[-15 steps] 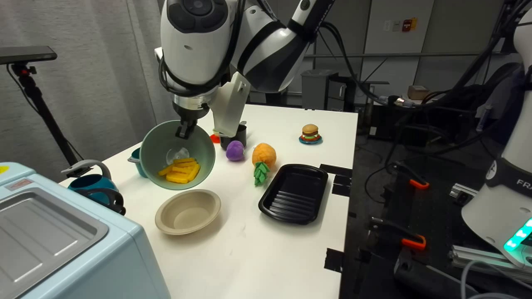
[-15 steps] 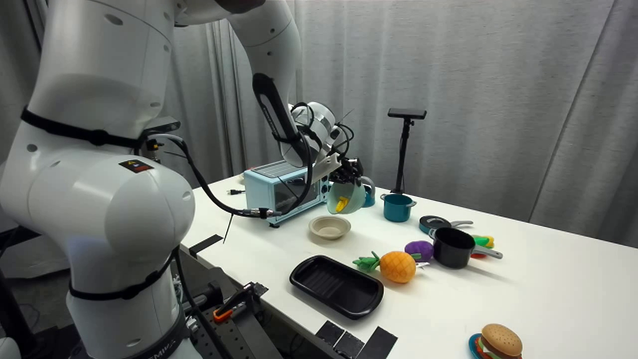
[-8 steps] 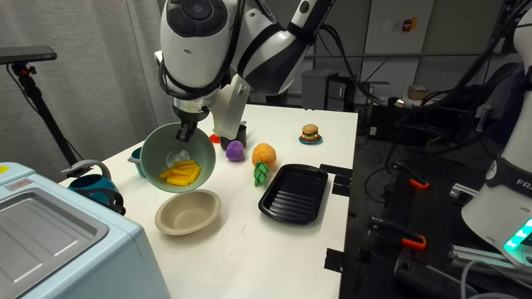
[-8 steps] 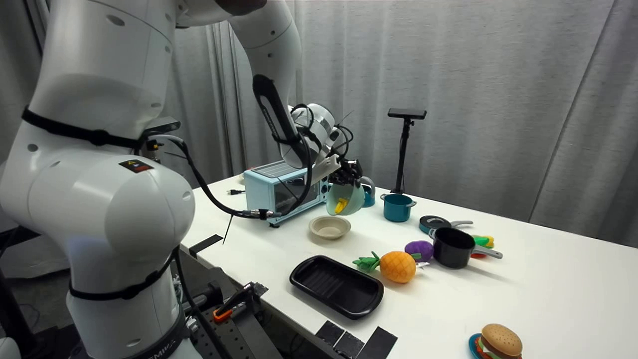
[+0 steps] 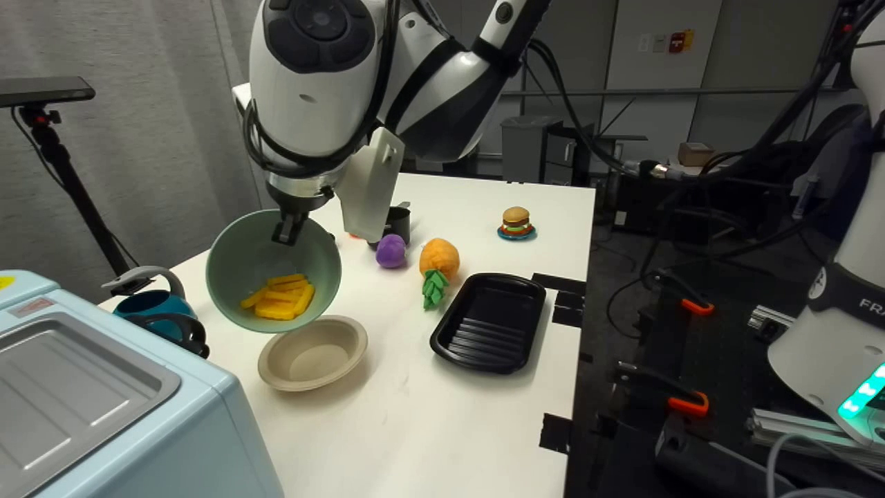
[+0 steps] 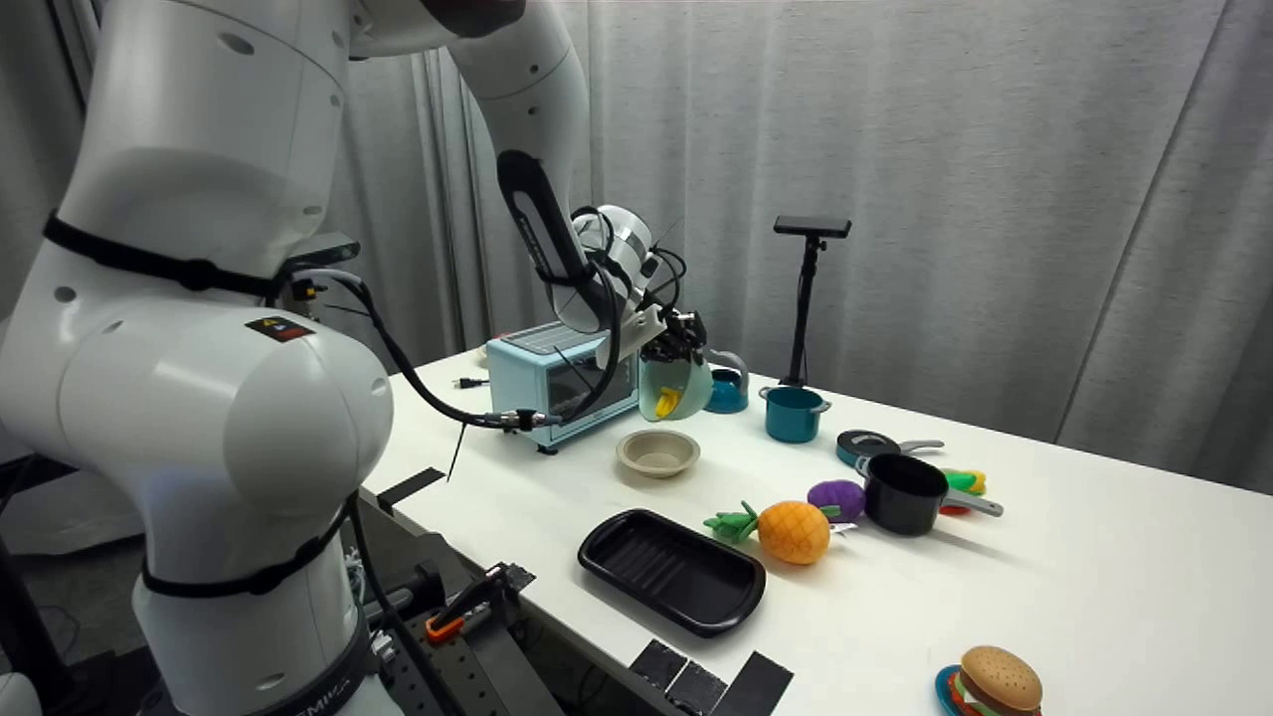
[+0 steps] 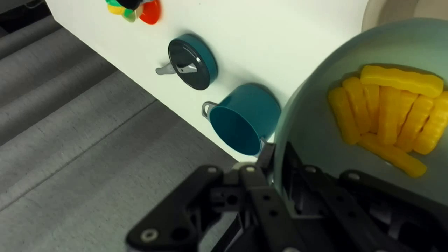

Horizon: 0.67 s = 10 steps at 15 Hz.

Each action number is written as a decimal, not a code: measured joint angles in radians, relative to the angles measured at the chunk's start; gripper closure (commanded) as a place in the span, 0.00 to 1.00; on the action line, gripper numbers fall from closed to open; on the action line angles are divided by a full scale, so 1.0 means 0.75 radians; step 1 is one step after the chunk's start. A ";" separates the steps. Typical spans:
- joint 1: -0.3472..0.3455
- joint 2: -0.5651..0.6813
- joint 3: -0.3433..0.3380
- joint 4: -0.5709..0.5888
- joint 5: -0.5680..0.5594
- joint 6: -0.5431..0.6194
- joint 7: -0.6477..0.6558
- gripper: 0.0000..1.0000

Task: Pick the bowl of potato fries and pour them onto the plate

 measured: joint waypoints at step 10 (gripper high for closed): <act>-0.171 -0.010 0.268 -0.043 -0.402 -0.250 0.289 0.98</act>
